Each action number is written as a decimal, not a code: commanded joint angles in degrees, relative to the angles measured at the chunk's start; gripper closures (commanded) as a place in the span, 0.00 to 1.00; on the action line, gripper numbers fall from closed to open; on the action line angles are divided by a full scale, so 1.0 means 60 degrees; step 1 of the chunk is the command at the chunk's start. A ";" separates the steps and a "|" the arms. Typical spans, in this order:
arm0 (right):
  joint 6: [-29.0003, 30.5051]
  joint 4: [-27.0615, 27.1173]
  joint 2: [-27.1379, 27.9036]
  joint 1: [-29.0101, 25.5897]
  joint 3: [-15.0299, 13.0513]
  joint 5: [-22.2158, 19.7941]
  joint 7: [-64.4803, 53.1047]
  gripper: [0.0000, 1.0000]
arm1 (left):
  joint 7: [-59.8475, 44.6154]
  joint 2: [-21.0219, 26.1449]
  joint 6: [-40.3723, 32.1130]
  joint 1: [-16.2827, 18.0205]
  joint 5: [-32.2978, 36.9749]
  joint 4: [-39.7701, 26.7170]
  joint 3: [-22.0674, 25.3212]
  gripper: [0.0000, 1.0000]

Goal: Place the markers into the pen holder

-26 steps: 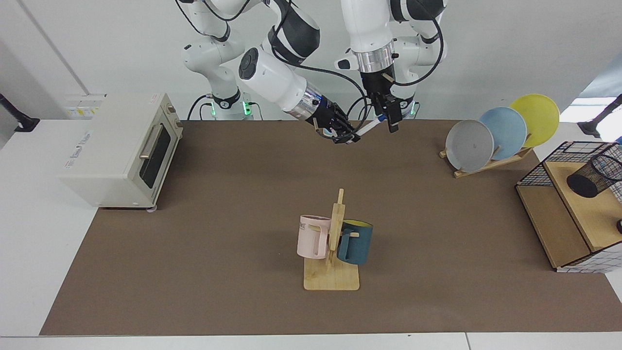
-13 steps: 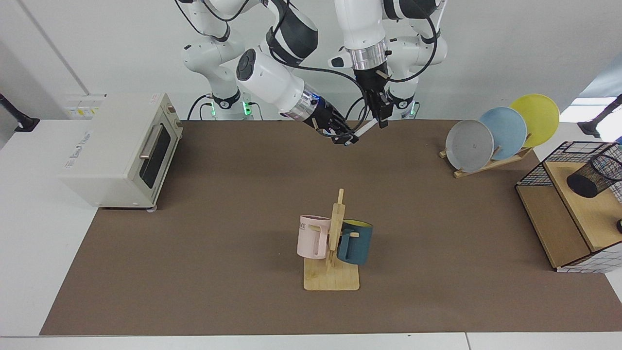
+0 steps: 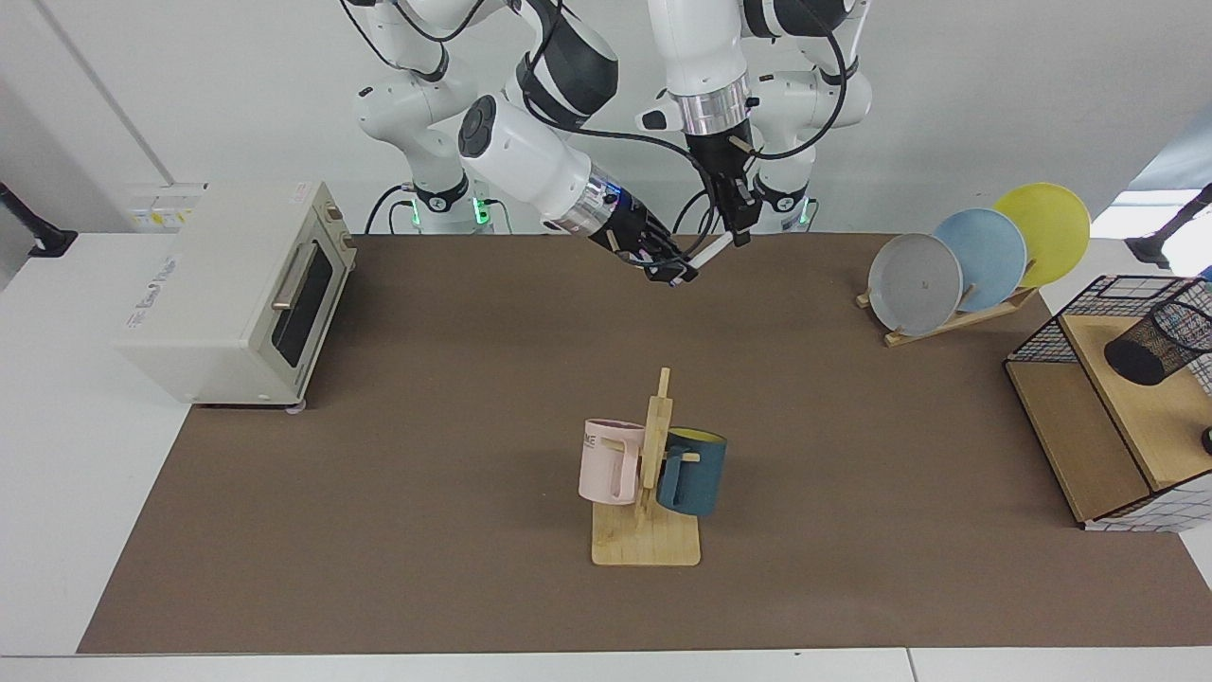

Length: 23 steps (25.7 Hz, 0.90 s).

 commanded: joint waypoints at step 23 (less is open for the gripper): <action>-0.0793 -0.0226 -0.0586 0.0035 0.0104 -0.1177 -0.0209 0.00 | -0.0267 -0.0062 0.0282 0.0063 0.0176 -0.0108 0.0119 1.00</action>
